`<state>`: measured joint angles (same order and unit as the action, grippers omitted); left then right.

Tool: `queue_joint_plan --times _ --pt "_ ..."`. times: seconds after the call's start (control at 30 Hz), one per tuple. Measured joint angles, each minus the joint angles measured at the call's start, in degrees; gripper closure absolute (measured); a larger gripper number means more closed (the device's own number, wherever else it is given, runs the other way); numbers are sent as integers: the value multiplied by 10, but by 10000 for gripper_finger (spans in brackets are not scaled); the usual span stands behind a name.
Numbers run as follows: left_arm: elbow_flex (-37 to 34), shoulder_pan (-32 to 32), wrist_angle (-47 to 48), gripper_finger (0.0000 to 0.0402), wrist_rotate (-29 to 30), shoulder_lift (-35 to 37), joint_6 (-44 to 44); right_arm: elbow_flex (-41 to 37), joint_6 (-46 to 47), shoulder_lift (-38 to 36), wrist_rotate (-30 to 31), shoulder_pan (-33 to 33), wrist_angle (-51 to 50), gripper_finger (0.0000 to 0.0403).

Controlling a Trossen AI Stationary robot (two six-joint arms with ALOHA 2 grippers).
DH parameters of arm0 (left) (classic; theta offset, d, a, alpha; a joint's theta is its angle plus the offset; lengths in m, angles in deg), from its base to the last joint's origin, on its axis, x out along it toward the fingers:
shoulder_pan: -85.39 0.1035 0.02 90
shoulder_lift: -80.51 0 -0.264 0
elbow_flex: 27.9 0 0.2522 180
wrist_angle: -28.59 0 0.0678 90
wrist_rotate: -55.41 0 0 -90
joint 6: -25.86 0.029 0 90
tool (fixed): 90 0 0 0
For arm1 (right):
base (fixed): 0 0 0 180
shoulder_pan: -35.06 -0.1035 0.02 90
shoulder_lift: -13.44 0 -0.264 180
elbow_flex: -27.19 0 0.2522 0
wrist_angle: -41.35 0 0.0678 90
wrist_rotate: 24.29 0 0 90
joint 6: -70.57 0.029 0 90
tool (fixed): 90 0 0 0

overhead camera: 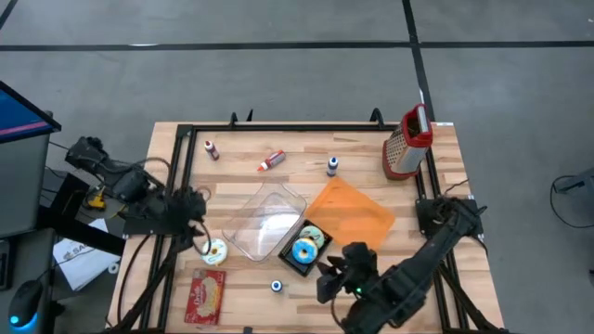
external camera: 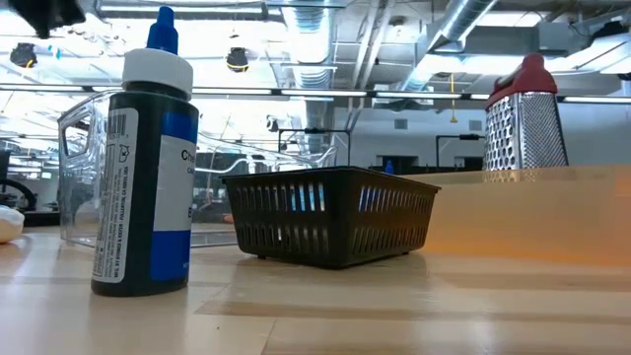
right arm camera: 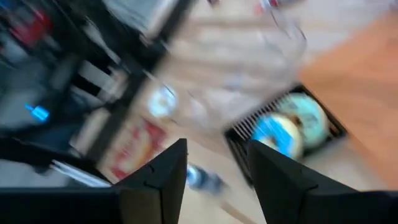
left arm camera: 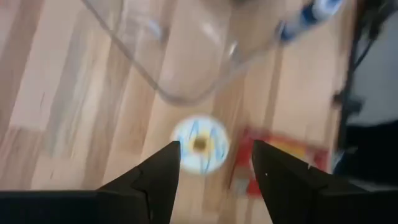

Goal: Pick & Place Food Item
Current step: Put the white donut into the black bin

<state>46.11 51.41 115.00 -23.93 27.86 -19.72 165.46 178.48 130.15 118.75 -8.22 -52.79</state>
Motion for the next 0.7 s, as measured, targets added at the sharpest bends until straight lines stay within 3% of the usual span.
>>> queue_joint_plan --times 0.27,0.5,0.7 --pt "-21 -114 33 203 106 -84 -171 0 1 -10 157 -26 57 241" --pt "-134 -116 -26 159 19 -107 -290 0 2 -12 233 -41 84 241" --pt "-204 -114 -89 131 -6 -107 -342 0 -8 -37 289 -58 98 239"
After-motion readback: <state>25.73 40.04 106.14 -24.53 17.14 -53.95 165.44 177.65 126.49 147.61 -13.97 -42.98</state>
